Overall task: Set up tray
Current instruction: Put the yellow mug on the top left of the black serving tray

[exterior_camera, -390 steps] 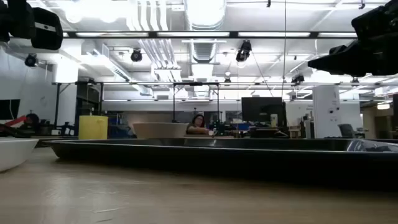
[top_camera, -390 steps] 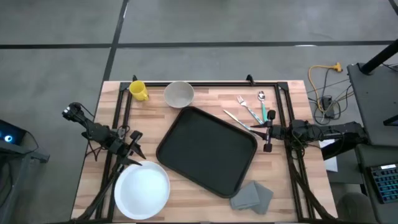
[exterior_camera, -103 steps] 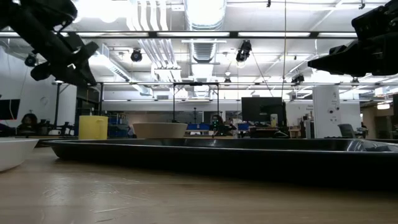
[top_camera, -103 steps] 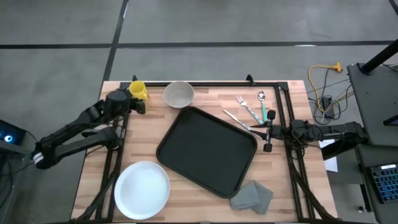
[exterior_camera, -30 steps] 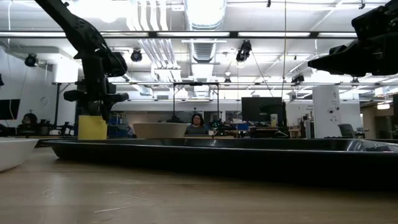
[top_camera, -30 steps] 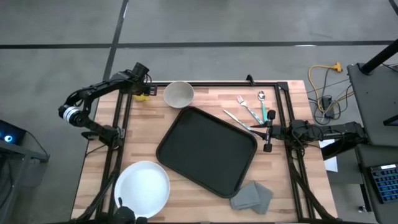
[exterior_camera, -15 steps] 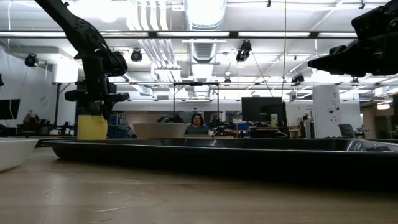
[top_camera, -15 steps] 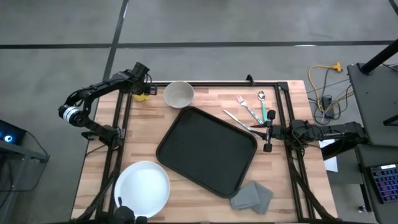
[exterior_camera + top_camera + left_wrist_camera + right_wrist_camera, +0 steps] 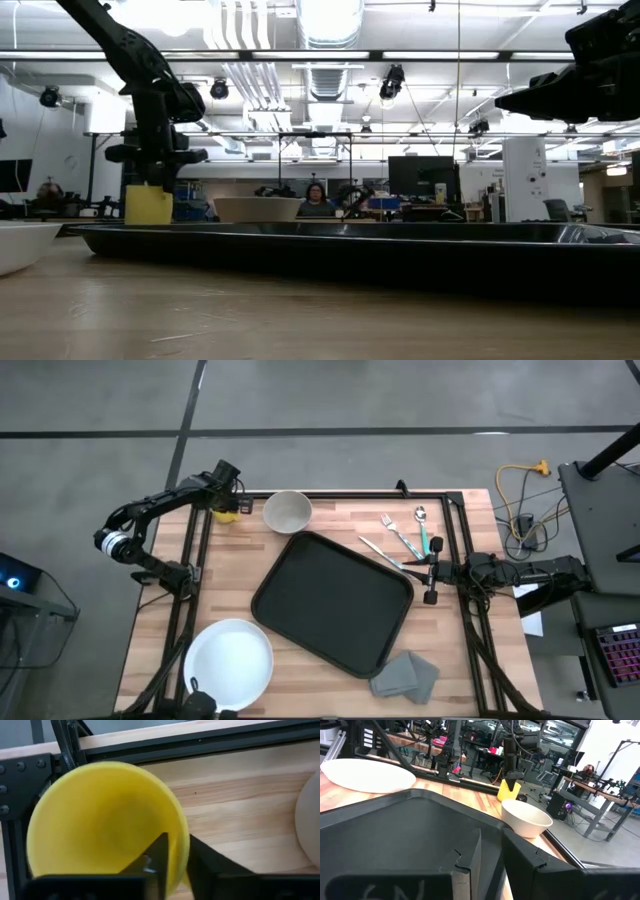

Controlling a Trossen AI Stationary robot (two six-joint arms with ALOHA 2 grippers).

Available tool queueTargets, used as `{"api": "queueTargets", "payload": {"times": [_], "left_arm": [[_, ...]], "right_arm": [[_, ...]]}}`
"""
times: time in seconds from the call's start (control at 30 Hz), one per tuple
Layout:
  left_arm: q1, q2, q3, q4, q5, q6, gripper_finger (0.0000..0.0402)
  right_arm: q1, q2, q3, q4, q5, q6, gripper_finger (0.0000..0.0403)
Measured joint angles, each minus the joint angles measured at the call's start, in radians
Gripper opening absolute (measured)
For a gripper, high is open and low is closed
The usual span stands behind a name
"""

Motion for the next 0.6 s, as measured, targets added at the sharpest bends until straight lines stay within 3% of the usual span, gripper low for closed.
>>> {"api": "queueTargets", "payload": {"times": [0.17, 0.6], "left_arm": [[-0.001, -0.001, 0.000, -0.002, -0.003, 0.029, 0.0004], [-0.072, -0.008, 0.017, -0.078, 0.008, 0.080, 0.0001]], "right_arm": [[0.000, 0.000, 0.000, 0.000, 0.000, 0.000, 0.0068], [0.001, 0.000, 0.000, 0.000, 0.000, 0.000, 0.0068]]}}
